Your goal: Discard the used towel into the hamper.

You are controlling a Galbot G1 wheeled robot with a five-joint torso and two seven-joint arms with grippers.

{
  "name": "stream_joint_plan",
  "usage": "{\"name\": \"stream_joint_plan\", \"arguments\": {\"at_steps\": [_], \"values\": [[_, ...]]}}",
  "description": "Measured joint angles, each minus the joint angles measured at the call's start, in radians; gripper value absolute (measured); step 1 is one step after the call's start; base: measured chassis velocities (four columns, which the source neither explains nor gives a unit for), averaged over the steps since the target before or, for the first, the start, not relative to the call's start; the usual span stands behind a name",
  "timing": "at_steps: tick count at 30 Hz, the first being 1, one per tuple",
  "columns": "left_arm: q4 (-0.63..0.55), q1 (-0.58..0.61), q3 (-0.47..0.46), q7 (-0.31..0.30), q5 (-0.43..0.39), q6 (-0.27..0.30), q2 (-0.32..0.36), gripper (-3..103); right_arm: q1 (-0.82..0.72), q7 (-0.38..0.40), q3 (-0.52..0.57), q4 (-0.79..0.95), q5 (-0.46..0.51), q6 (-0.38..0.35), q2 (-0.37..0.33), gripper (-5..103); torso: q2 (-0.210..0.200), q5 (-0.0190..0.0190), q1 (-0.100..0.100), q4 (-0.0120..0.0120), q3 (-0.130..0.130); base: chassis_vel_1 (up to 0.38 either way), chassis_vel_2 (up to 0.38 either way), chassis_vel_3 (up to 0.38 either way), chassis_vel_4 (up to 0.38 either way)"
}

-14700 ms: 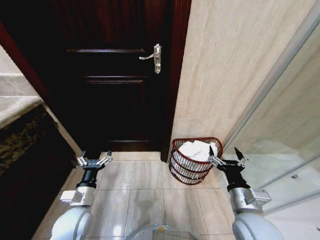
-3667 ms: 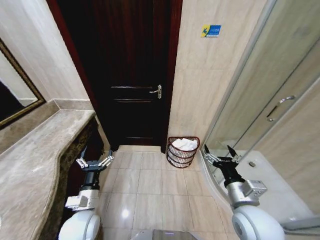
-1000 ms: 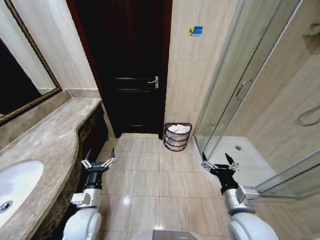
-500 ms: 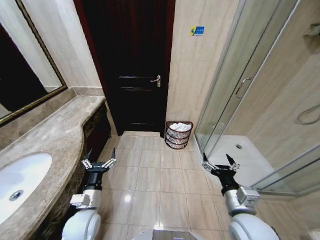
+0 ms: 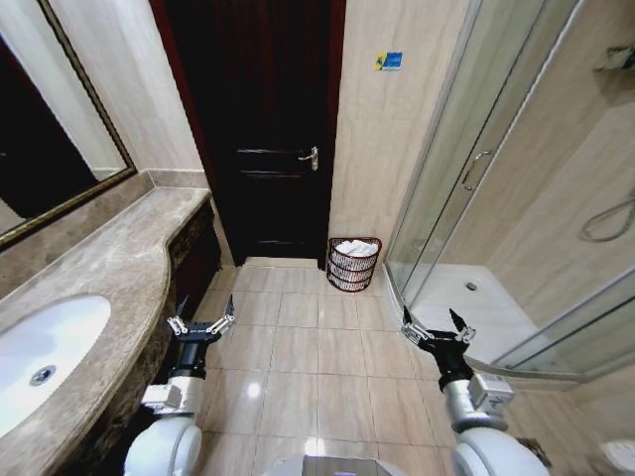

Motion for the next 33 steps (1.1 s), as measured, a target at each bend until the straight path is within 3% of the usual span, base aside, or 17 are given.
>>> {"name": "stream_joint_plan", "arguments": {"at_steps": [6,12,33], "values": [[-0.018,-0.004,0.001,0.0,-0.035,0.048,0.011,100,0.001,-0.01,0.018,0.0,-0.06,0.113,0.049,100,0.0,0.0,0.0,0.0,0.0,0.012,-0.015,-0.019,0.019],[-0.011,-0.029,0.025,0.004,-0.033,0.077,0.017,100,-0.011,-0.028,0.028,-0.023,-0.093,0.149,0.11,100,0.0,0.0001,0.0,-0.0001,0.0,0.0,0.0,0.0,0.0],[-0.005,-0.051,0.044,0.003,-0.001,0.098,0.019,100,-0.004,-0.025,0.046,-0.036,-0.098,0.147,0.12,100,0.0,0.0001,0.0,-0.0001,0.0,0.0,0.0,0.0,0.0]]}}
